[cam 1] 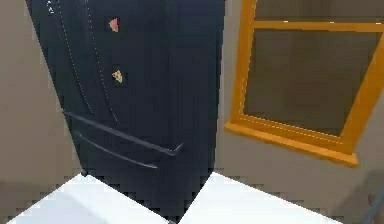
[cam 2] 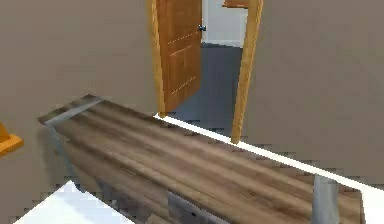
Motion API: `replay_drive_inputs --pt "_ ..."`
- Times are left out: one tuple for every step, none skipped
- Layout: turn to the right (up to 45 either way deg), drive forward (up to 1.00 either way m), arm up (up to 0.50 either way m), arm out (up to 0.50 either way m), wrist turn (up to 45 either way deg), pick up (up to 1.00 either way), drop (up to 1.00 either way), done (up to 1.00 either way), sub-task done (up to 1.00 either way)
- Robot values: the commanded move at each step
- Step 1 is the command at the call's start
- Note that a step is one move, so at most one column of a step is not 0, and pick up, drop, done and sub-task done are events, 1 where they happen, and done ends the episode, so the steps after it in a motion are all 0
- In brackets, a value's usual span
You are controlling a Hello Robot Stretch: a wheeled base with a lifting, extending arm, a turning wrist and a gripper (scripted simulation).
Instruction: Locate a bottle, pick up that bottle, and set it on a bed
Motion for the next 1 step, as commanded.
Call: replay_drive_inputs --pt "-45.0 0.0 0.0 0.0 0.0 0.0 0.0 0.0 0.0"
